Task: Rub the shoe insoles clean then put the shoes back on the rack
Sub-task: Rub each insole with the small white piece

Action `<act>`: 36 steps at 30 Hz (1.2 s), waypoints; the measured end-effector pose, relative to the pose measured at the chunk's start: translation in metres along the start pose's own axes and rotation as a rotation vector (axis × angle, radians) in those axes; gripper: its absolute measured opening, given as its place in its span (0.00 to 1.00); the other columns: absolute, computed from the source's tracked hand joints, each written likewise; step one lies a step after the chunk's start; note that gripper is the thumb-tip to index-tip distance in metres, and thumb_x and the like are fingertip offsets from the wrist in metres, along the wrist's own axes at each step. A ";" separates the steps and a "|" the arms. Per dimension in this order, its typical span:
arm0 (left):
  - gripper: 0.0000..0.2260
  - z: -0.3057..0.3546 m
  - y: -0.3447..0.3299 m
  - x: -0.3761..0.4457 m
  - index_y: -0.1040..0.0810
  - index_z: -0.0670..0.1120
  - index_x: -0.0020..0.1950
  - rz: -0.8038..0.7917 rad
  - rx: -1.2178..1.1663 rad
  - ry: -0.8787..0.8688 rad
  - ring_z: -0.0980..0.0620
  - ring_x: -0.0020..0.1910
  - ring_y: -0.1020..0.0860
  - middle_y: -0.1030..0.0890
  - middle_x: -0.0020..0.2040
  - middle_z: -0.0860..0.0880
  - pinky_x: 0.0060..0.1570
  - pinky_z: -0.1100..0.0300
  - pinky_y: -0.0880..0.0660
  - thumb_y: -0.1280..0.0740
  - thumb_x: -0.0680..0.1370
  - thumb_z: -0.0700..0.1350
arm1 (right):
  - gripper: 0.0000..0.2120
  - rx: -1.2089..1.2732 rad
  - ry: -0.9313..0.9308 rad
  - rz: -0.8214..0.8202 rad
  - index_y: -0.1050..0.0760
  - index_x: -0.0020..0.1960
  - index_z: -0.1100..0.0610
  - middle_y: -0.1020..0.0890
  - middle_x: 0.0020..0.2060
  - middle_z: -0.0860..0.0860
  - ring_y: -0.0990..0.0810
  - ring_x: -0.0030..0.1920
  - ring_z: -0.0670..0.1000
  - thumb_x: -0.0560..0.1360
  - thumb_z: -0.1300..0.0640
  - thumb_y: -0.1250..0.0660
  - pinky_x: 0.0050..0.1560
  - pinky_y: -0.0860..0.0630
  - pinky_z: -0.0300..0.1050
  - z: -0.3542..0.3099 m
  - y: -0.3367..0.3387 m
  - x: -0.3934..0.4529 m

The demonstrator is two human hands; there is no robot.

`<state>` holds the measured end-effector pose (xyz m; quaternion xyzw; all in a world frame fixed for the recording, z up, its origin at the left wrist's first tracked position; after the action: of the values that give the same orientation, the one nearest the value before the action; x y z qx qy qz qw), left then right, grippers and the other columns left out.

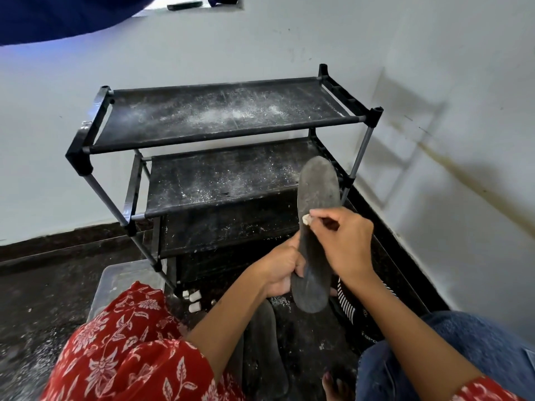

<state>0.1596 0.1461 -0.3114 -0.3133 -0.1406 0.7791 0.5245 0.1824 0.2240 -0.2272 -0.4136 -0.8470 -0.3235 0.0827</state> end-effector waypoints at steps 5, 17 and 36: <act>0.24 0.005 0.002 0.002 0.26 0.45 0.62 -0.038 -0.156 -0.096 0.39 0.50 0.23 0.24 0.54 0.37 0.56 0.38 0.28 0.35 0.66 0.40 | 0.07 -0.008 -0.024 -0.123 0.16 0.44 0.54 0.16 0.39 0.45 0.19 0.39 0.40 0.68 0.62 0.28 0.46 0.25 0.29 0.003 -0.010 -0.003; 0.34 0.015 0.049 0.005 0.26 0.39 0.65 0.243 -0.291 -0.122 0.42 0.65 0.26 0.23 0.63 0.38 0.67 0.48 0.33 0.56 0.80 0.64 | 0.08 -0.043 0.269 -0.332 0.17 0.50 0.57 0.17 0.40 0.50 0.20 0.39 0.44 0.71 0.62 0.30 0.45 0.26 0.35 -0.020 -0.043 -0.027; 0.39 0.009 0.070 0.006 0.26 0.40 0.66 0.372 -0.279 -0.119 0.40 0.65 0.27 0.25 0.65 0.37 0.68 0.45 0.34 0.52 0.75 0.70 | 0.07 -0.083 0.228 -0.514 0.17 0.44 0.54 0.19 0.39 0.47 0.22 0.37 0.42 0.70 0.64 0.31 0.48 0.28 0.38 -0.011 -0.059 -0.026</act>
<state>0.1007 0.1236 -0.3449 -0.3570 -0.2174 0.8524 0.3143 0.1527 0.1739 -0.2574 -0.1492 -0.8954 -0.4126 0.0757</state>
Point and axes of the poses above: each hand's wrist, its own x-axis towards the middle knuckle, its own y-axis out of the back of the hand, z = x × y, the point moved 9 cm from there along x, towards the middle knuckle
